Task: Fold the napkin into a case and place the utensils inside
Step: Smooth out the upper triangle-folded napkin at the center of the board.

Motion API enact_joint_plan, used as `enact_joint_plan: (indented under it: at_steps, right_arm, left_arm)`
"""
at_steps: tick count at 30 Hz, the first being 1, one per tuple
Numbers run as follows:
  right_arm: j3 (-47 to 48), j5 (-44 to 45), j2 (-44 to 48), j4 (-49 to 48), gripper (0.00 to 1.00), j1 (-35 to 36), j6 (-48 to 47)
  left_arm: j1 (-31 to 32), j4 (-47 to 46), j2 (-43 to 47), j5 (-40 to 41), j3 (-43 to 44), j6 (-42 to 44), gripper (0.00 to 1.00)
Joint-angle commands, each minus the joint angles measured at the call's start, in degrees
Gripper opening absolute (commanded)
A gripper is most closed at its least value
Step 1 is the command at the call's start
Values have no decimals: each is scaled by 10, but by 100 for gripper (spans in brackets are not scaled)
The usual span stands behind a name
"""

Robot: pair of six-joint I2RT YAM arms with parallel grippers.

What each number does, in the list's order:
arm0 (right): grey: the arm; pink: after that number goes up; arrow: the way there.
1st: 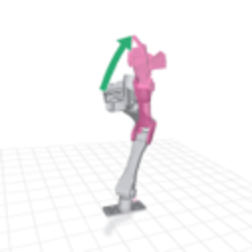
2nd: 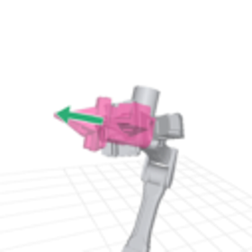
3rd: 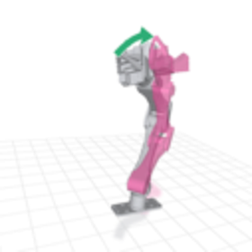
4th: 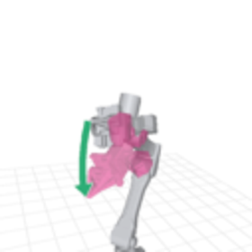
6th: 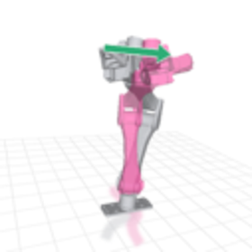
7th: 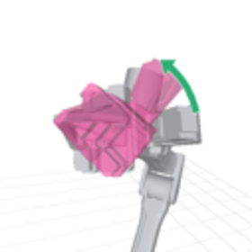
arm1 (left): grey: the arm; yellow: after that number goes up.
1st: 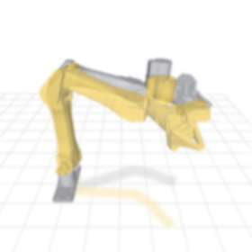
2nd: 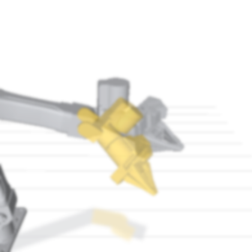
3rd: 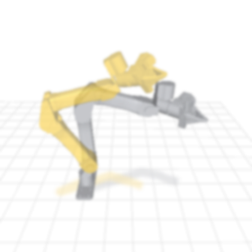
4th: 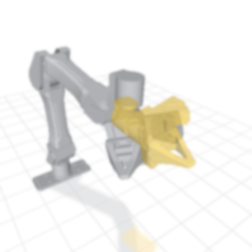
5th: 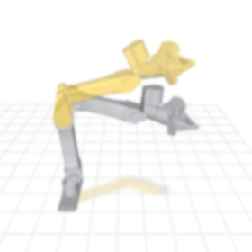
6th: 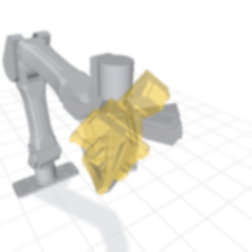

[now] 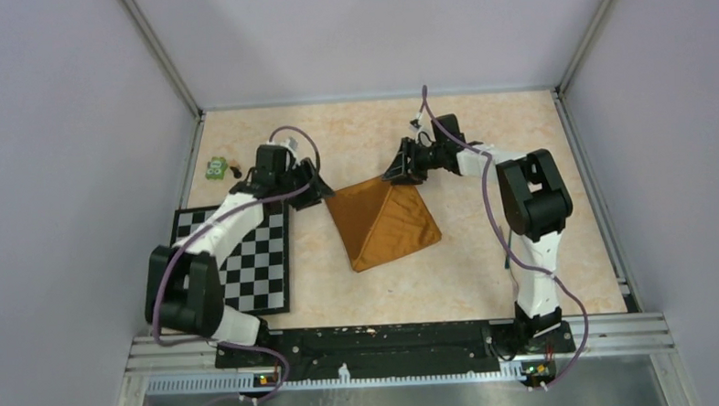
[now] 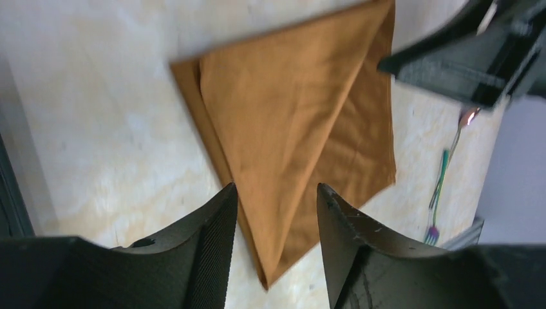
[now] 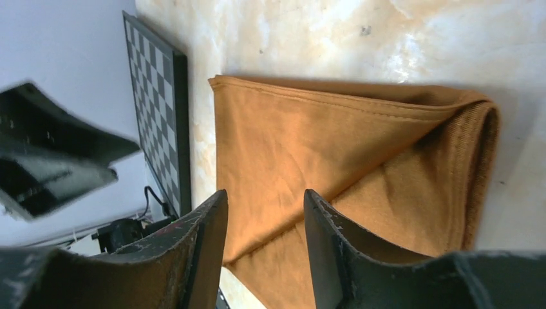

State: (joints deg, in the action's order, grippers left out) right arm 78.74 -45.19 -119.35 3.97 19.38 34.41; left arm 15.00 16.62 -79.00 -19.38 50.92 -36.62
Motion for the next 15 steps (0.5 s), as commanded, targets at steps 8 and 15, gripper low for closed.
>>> enact_joint_plan:
  at_steps: [8, 15]
  right_arm:
    - [-57, -41, 46, -119, 45, 39, 28]
    - [-106, -42, 69, -139, 42, 58, 33]
  left_arm:
    - [-26, -43, -249, 9, 177, 61, 43]
    - [-25, -53, -282, 18, 184, 70, 30]
